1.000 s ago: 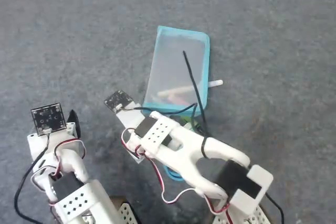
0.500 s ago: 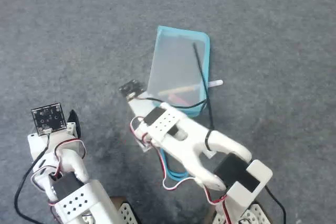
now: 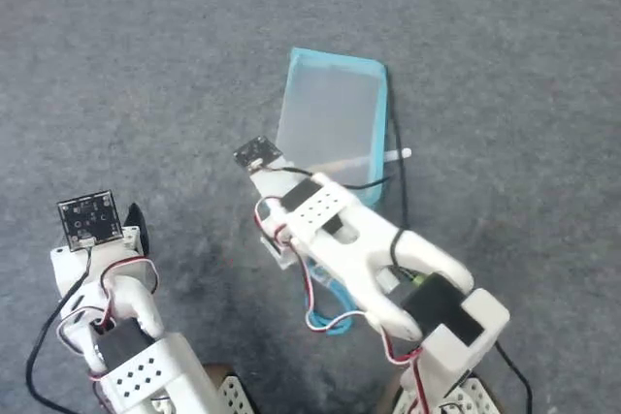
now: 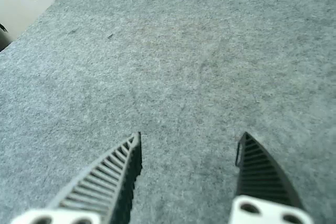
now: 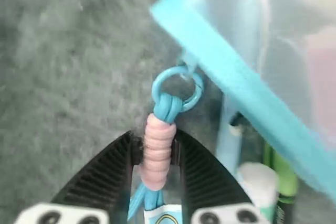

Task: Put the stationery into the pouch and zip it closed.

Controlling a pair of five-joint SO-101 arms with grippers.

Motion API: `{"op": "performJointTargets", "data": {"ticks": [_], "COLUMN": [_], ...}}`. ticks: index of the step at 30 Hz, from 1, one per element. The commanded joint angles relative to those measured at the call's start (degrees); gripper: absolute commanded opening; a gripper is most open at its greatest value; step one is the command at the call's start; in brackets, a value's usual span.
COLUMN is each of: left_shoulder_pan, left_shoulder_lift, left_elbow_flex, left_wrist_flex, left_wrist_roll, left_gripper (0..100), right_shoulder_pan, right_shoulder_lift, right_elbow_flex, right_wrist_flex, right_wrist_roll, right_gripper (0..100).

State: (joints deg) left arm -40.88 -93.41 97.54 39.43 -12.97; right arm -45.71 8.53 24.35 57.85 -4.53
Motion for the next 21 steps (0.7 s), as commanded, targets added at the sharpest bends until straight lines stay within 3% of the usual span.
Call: {"op": "performJointTargets", "data": {"ticks": [1, 7, 14, 21], "left_shoulder_pan": [4.04, 13.80, 21.63, 35.34], "left_shoulder_lift": [-0.09, -0.09, -0.09, 0.09], "left_elbow_flex": [-0.57, -0.57, -4.44, -24.57], "left_wrist_flex": [2.73, 10.55, 15.82, 25.93], "left_wrist_roll": [-1.93, -8.00, -10.11, -5.01], "left_gripper": [28, 27, 28, 28], "right_shoulder_pan": [1.27, 4.26, 20.00, 17.01], "right_shoulder_lift": [-12.53, -36.88, -55.25, -55.52], "right_elbow_flex": [-1.32, 9.49, 16.09, 15.82], "right_wrist_flex": [3.03, 0.84, 4.00, 2.68], "right_wrist_roll": [3.78, 10.64, 20.84, 17.58], "right_gripper": [0.6, 0.6, 0.7, 0.6]}}
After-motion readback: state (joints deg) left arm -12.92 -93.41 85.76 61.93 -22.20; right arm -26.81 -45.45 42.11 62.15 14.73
